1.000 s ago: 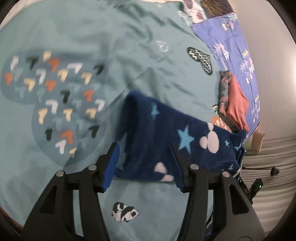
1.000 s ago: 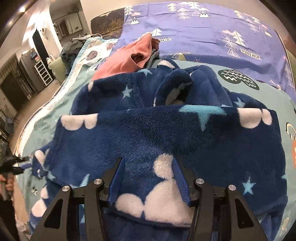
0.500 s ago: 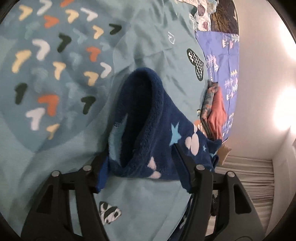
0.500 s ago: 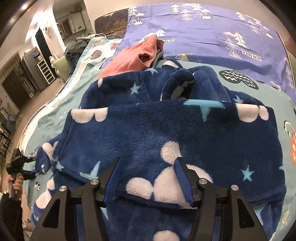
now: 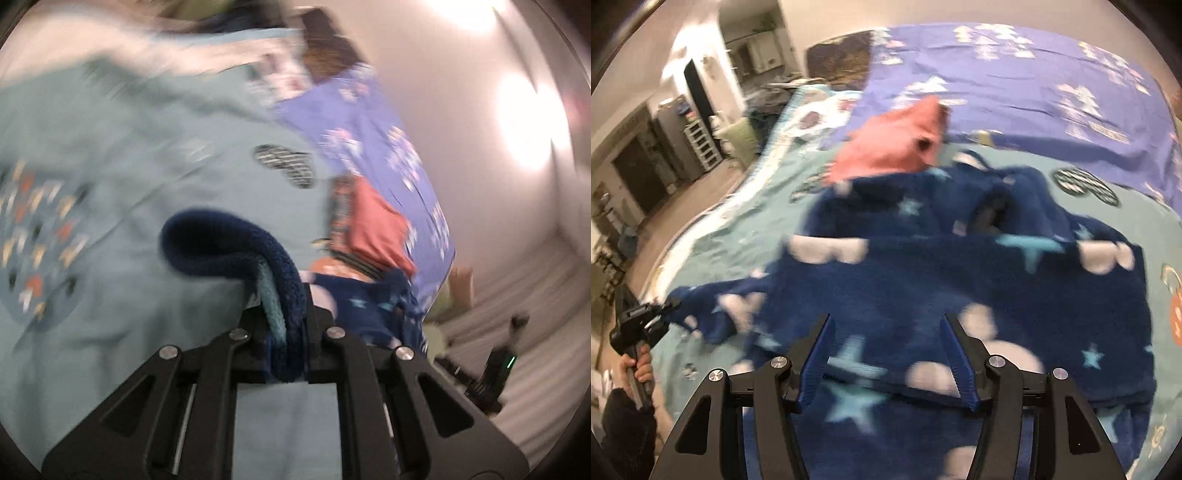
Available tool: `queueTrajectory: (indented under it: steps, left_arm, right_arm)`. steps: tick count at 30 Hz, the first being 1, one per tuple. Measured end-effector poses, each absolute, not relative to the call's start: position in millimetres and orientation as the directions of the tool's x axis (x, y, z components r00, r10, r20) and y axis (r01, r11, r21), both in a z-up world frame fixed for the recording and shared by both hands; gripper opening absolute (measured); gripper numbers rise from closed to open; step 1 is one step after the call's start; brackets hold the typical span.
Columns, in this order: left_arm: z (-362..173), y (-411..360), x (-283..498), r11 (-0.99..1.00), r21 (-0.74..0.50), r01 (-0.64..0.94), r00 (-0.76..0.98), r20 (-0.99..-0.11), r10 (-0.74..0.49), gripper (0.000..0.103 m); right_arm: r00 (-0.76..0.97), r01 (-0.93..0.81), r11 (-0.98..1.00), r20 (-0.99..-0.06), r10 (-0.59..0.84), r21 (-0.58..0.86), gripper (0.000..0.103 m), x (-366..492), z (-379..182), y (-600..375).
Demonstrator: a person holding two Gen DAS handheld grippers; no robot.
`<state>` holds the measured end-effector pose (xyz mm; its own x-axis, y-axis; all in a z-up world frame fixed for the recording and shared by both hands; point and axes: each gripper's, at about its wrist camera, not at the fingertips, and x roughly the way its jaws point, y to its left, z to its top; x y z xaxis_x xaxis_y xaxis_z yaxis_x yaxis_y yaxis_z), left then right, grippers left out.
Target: Fold small clothes
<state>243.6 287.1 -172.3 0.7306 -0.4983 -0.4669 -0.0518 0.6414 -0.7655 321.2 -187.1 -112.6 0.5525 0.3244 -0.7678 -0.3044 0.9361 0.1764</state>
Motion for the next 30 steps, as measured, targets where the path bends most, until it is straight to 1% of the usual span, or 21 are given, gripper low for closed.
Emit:
queueTrajectory:
  steps: [3,7,11,13,15,19,22,27,30]
  left_arm:
    - [-117.0,235.3,240.8,0.739,-0.665,0.11,0.741,-0.441,-0.507,0.013]
    - [-77.9,173.0,230.2,0.796,-0.537,0.28,0.724,-0.426,-0.542,0.013]
    - [-66.7,107.1,218.5,0.81,-0.397,0.431,0.669,-0.462,-0.582,0.013]
    - [-66.2,84.6,214.4,0.794,-0.371,0.482,0.64,-0.47,-0.608,0.013]
    - [-69.1,73.2,211.3,0.772,-0.381,0.509,0.611,-0.471,-0.636,0.013]
    - [-73.7,60.6,206.9,0.747,-0.41,0.523,0.581,-0.47,-0.665,0.013]
    - [-76.8,55.4,208.7,0.732,-0.432,0.528,0.56,-0.471,-0.682,0.013]
    - [-80.6,40.7,200.0,0.738,-0.413,0.533,0.559,-0.484,-0.674,0.013]
    - [-80.7,35.2,194.7,0.732,-0.403,0.549,0.543,-0.494,-0.679,0.013]
  right_arm:
    - [0.532,-0.366,0.901,-0.742,0.408,0.232,0.06,314.2,-97.3,-162.8]
    - [0.469,-0.438,0.832,-0.704,0.534,0.34,0.06,303.9,-76.5,-136.8]
    - [0.426,-0.481,0.788,-0.683,0.593,0.385,0.067,296.9,-62.7,-122.1]
    - [0.412,-0.503,0.78,-0.69,0.595,0.372,0.069,295.8,-59.4,-117.7]
    - [0.406,-0.532,0.783,-0.715,0.569,0.321,0.072,295.1,-57.6,-113.1]
    - [0.355,-0.583,0.777,-0.786,0.506,0.237,0.072,292.9,-61.3,-106.9]
    - [0.357,-0.608,0.784,-0.839,0.41,0.125,0.072,291.1,-66.6,-98.9]
    - [0.293,-0.672,0.738,-0.896,0.334,0.055,0.072,290.5,-74.5,-77.0]
    - [0.262,-0.72,0.693,-0.941,0.214,-0.043,0.071,289.8,-84.5,-57.1]
